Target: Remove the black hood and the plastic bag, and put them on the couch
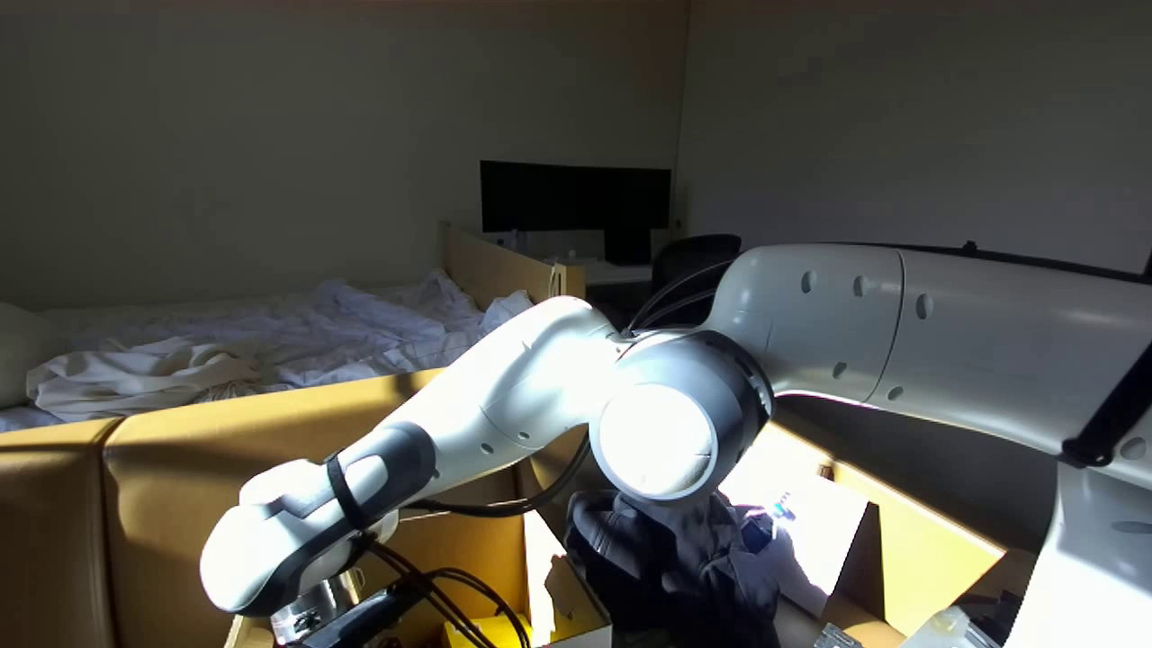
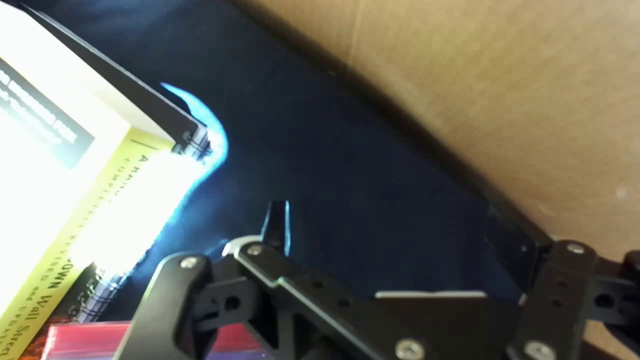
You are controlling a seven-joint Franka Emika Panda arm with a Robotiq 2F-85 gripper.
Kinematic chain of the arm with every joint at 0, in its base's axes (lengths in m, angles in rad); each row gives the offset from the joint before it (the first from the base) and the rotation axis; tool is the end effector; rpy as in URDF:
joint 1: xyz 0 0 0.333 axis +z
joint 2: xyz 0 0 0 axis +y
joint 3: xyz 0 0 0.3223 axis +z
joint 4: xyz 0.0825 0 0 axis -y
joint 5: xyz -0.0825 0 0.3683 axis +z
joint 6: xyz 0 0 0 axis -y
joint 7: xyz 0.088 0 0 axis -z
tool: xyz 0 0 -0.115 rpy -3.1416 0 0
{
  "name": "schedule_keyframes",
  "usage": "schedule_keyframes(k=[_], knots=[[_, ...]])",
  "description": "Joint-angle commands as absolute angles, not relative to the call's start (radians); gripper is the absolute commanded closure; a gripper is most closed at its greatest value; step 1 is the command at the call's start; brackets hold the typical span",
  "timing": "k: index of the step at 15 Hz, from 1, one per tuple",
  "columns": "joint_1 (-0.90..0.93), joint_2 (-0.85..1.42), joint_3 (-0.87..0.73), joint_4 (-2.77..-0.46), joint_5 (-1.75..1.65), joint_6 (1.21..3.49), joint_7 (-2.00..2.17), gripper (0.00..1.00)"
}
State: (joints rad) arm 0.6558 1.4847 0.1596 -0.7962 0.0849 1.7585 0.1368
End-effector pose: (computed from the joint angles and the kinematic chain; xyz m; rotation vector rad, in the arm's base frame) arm 0.4919 0.4754 -0.0356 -2.8976 -0.7976 0.8850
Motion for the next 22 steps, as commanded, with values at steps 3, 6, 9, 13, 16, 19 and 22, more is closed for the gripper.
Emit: schedule_keyframes(k=[3, 6, 9, 13, 16, 19, 22], knots=[[0.656, 1.485, 0.158, -0.785, 0.082, 1.779, 0.162, 0.00], [0.670, 1.484, 0.127, -0.783, 0.065, 1.858, 0.200, 0.00], [0.704, 1.484, 0.051, -0.775, -0.010, 1.942, 0.260, 0.00], [0.709, 1.483, 0.041, -0.791, -0.039, 2.047, 0.278, 0.00], [0.729, 1.484, 0.004, -0.797, -0.059, 2.173, 0.328, 0.00], [0.757, 1.485, -0.060, -0.810, -0.102, 2.314, 0.429, 0.00], [0.784, 1.488, -0.117, -0.822, -0.124, 2.368, 0.564, 0.00]])
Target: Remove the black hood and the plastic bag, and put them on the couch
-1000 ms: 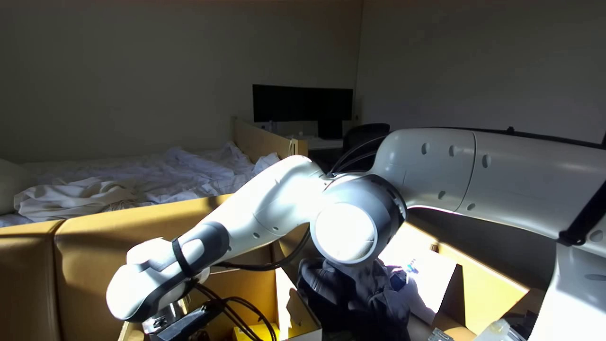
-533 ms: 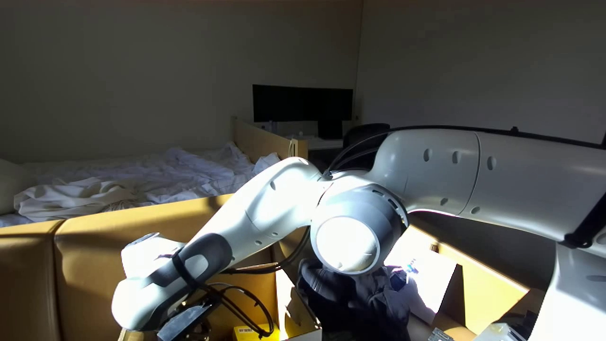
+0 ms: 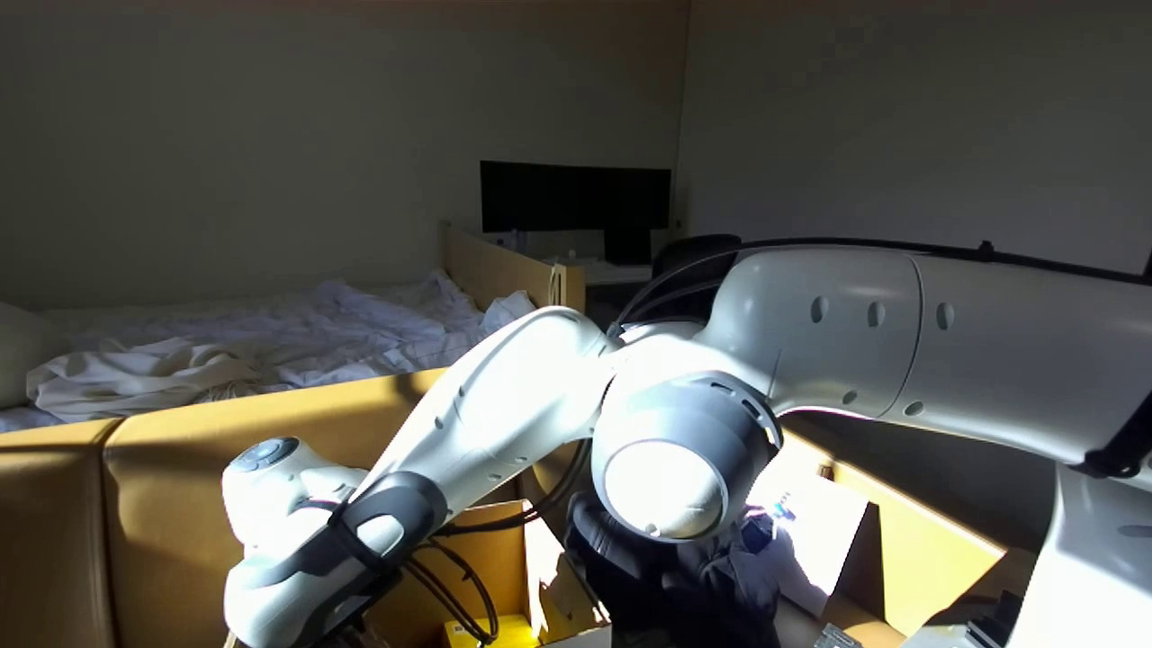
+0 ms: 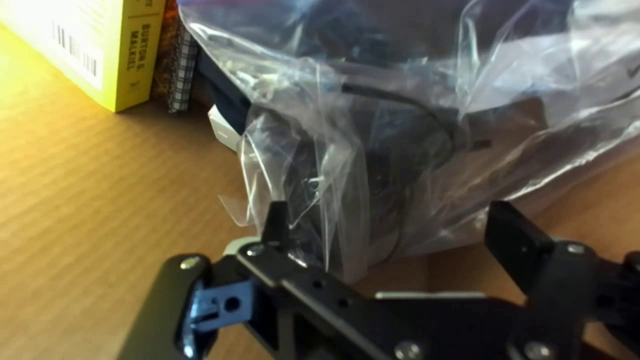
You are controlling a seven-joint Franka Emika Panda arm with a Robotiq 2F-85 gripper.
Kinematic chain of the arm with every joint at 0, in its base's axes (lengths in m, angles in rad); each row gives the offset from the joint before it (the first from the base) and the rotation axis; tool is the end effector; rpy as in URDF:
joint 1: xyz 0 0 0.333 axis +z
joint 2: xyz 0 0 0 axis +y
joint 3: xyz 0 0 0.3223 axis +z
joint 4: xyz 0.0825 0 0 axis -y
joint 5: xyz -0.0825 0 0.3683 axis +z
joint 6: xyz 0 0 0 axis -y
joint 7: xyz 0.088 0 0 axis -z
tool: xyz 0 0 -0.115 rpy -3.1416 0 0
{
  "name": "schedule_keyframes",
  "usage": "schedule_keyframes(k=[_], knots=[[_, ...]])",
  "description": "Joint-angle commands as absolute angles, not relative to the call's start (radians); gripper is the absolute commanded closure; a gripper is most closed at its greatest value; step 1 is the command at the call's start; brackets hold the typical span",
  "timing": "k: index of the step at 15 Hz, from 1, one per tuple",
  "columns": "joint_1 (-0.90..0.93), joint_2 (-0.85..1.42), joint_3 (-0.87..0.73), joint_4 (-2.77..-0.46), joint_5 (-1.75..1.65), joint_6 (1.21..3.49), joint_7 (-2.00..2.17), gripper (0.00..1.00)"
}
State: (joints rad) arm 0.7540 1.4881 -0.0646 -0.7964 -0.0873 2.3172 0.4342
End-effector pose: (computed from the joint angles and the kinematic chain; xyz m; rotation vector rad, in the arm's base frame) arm 0.5677 0.4941 -0.0123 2.9947 0.5664 0.1493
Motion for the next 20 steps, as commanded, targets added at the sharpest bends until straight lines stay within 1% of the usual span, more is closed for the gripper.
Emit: schedule_keyframes(k=[1, 9, 12, 13, 14, 18, 20], knots=[[0.791, 1.488, -0.131, -0.824, -0.127, 2.364, 0.601, 0.00], [0.804, 1.490, -0.143, -0.826, -0.126, 2.312, 0.758, 0.00], [0.788, 1.491, -0.106, -0.825, -0.110, 2.289, 0.743, 0.00], [0.772, 1.491, -0.065, -0.824, -0.091, 2.285, 0.697, 0.00], [0.781, 1.492, -0.095, -0.813, -0.114, 2.297, 0.722, 0.00], [0.779, 1.491, -0.084, -0.806, -0.105, 2.270, 0.727, 0.00], [0.796, 1.491, -0.123, -0.807, -0.120, 2.253, 0.790, 0.00]])
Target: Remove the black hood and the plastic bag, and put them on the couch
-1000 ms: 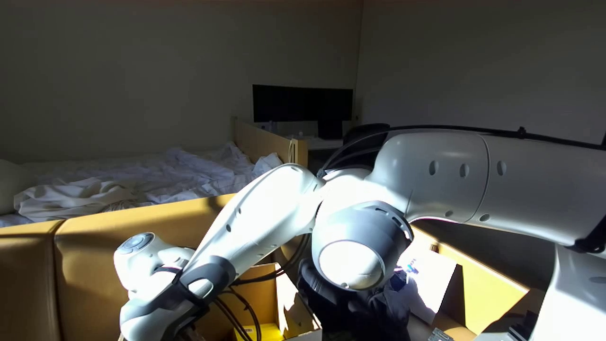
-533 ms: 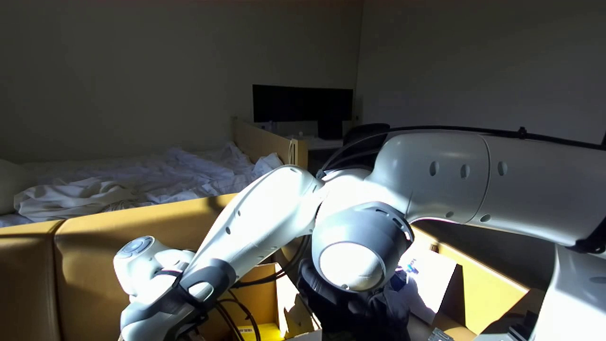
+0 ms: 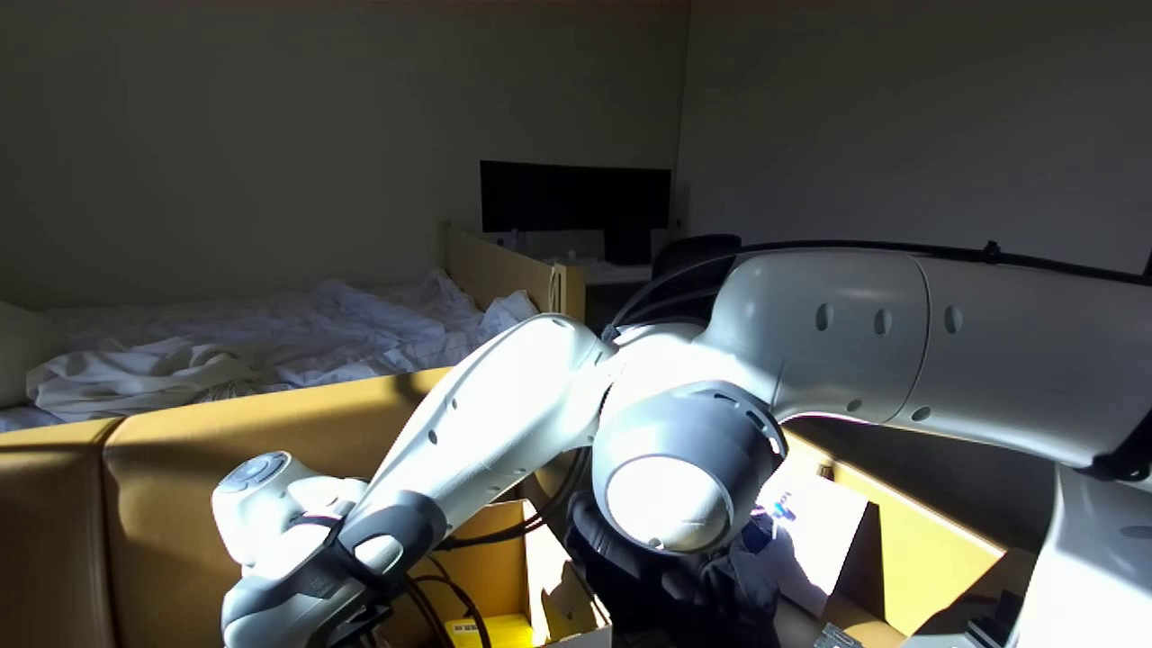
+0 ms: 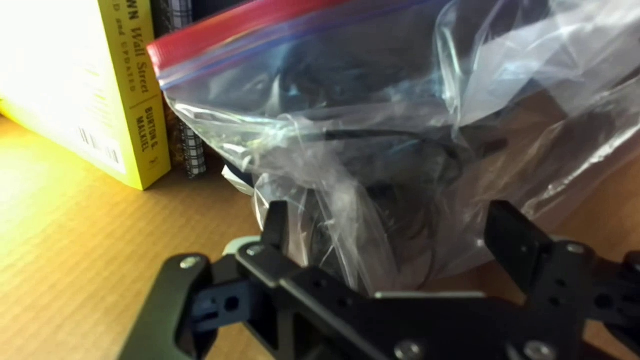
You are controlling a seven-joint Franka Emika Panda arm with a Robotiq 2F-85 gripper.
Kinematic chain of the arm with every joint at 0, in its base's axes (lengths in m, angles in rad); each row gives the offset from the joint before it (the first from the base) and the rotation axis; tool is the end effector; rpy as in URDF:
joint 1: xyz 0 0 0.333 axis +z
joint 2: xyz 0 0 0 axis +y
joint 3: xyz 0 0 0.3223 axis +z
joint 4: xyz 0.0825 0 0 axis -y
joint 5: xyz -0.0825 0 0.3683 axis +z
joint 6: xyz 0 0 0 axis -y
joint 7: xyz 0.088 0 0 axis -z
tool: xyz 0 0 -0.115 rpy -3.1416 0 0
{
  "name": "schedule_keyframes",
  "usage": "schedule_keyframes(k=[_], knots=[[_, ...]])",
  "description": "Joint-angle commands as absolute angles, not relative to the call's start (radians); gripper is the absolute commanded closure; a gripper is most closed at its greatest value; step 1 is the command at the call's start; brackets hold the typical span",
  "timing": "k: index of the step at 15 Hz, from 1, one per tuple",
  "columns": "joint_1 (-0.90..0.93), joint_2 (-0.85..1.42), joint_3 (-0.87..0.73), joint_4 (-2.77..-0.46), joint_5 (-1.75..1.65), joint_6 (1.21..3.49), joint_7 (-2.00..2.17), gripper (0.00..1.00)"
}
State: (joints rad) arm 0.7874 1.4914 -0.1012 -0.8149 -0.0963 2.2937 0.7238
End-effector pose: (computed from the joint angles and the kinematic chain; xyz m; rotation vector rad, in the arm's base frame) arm 0.5558 0.4946 -0.0232 2.9954 0.1788 0.1604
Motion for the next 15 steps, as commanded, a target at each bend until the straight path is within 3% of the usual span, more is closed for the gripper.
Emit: schedule_keyframes(k=[1, 11, 12, 13, 15], knots=[[0.797, 1.491, -0.127, -0.804, -0.118, 2.227, 0.810, 0.00], [0.797, 1.490, -0.136, -0.779, -0.156, 2.051, 0.942, 0.00], [0.793, 1.490, -0.126, -0.776, -0.153, 2.042, 0.930, 0.25], [0.793, 1.490, -0.124, -0.774, -0.154, 2.035, 0.927, 0.26], [0.790, 1.490, -0.114, -0.773, -0.151, 2.034, 0.921, 0.40]])
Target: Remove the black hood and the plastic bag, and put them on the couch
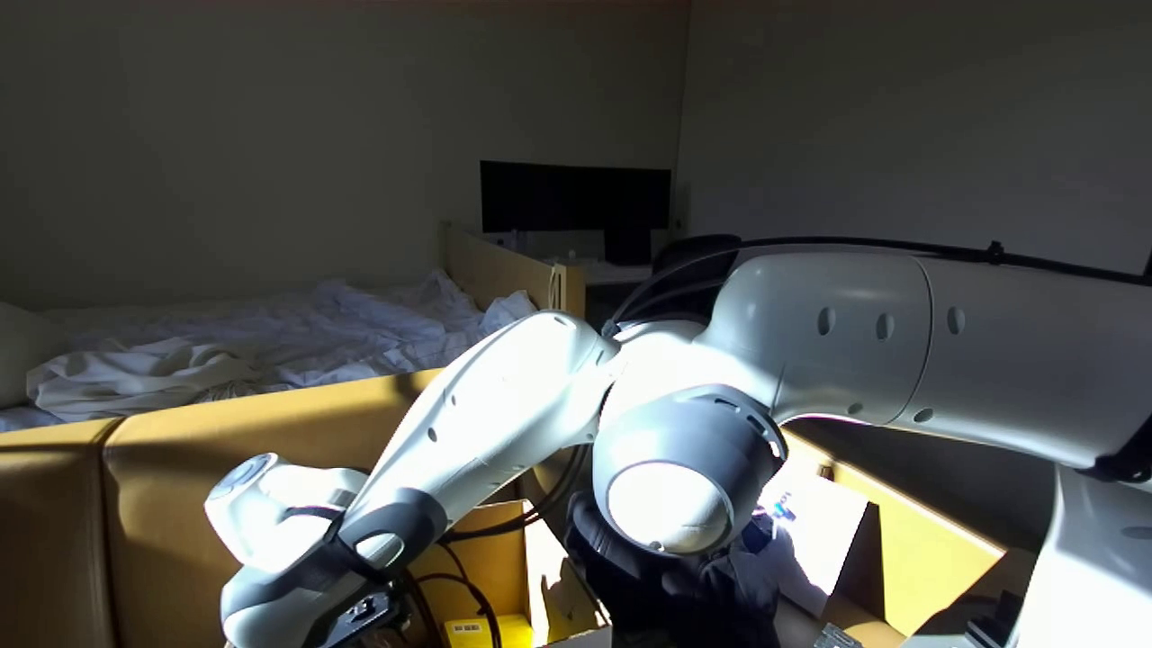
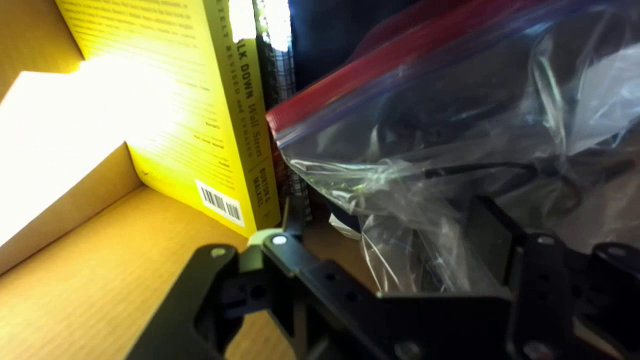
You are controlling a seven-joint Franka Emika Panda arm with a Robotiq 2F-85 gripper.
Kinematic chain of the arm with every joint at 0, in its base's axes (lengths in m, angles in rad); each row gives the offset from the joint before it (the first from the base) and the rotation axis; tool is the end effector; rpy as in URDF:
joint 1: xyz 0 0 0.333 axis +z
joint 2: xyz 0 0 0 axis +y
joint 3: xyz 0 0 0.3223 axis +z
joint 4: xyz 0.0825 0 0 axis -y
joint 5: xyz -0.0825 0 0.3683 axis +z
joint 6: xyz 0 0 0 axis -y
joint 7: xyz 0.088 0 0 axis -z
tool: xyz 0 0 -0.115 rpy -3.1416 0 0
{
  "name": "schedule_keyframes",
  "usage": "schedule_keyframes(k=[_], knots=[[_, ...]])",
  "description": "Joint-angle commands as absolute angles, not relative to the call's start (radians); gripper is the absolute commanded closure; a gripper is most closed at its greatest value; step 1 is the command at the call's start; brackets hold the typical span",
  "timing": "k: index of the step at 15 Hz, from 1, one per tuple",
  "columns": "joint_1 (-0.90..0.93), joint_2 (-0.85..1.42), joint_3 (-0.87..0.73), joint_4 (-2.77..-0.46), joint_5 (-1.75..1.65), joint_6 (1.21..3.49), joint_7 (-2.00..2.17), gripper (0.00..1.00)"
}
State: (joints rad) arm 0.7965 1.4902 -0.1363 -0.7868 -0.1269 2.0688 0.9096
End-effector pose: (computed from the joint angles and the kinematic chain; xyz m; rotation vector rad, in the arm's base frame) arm 0.5522 0.4724 -0.0250 2.8217 -0.0929 0.0565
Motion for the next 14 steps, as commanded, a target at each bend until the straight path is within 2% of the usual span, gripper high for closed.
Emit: schedule_keyframes(k=[1, 8, 12, 14], knots=[[0.790, 1.490, -0.112, -0.773, -0.150, 2.036, 0.921, 0.47], [0.787, 1.489, -0.095, -0.776, -0.146, 2.051, 0.910, 0.92], [0.788, 1.489, -0.095, -0.779, -0.152, 2.075, 0.902, 0.99], [0.789, 1.488, -0.095, -0.779, -0.152, 2.083, 0.907, 0.97]])
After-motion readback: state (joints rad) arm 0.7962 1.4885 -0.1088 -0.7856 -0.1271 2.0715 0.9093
